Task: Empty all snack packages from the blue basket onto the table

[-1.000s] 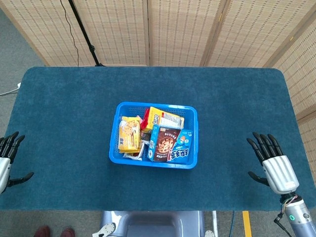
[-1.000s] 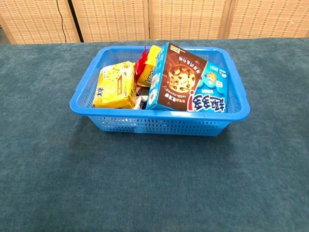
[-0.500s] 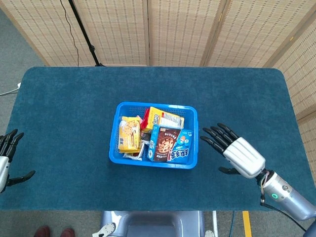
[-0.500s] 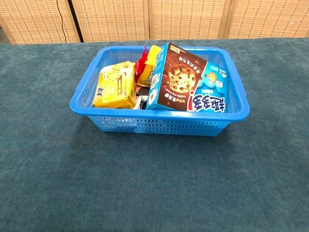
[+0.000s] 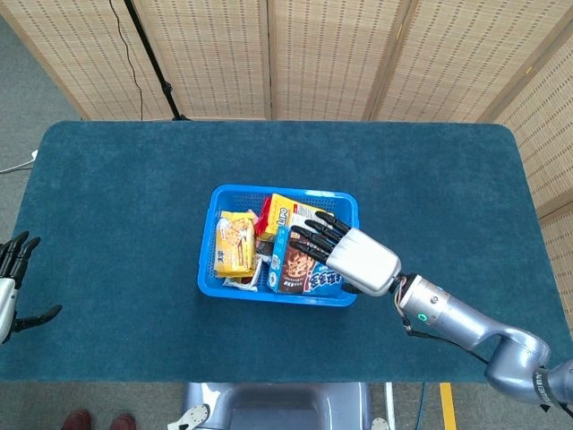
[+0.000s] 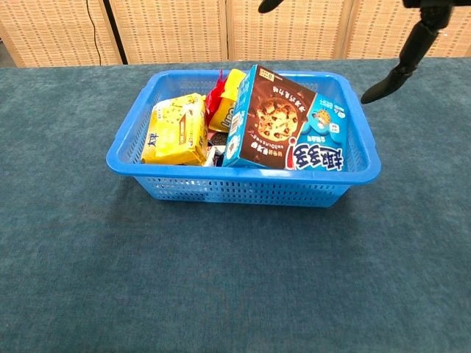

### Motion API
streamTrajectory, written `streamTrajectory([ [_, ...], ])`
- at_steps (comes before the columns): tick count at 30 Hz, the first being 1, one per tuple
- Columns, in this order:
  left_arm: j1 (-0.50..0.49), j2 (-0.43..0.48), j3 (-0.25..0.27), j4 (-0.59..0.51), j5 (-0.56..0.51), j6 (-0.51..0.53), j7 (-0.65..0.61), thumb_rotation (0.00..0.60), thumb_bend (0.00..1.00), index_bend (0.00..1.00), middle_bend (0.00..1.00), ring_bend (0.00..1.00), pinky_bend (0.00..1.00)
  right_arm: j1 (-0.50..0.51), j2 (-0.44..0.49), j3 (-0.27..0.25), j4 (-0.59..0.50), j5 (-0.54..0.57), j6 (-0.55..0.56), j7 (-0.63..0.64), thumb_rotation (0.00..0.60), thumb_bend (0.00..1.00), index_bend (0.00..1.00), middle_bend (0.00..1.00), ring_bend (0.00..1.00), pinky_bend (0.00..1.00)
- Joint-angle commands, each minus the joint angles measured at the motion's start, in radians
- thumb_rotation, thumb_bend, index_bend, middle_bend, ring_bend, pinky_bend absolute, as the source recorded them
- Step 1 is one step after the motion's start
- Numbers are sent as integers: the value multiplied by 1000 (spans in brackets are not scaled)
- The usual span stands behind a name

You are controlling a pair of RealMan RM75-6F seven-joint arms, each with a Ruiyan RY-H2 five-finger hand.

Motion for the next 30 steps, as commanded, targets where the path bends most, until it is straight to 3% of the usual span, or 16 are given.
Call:
streamTrajectory([
  [1, -1, -1, -4, -2, -9, -2, 3, 600, 0, 0, 0, 0, 0, 82, -20, 37, -33, 99, -137, -126, 600, 0, 4, 0, 0, 9],
  [6, -4, -1, -8, -3, -23, -11, 4, 600, 0, 0, 0, 0, 0, 158, -45, 59, -28, 269, -281, -359, 600, 0, 1, 0, 0, 0],
  [14, -6, 2, -13, -2, -32, -18, -7, 600, 0, 0, 0, 0, 0, 236, -87, 24, -41, 543, -292, -673, 600, 0, 8, 0, 0, 0],
  [18, -6, 8, -15, 1, -41, -23, -26, 600, 0, 0, 0, 0, 0, 303, -116, -31, -64, 714, -235, -863, 600, 0, 14, 0, 0, 0],
  [23, -4, 18, -17, 9, -47, -29, -57, 600, 0, 0, 0, 0, 0, 468, -226, -140, -148, 1048, -37, -1218, 600, 0, 27, 0, 0, 0],
  [30, -2, 25, -21, 16, -58, -36, -87, 600, 0, 0, 0, 0, 0, 632, -336, -184, -190, 1359, 173, -1444, 600, 0, 52, 0, 0, 0],
])
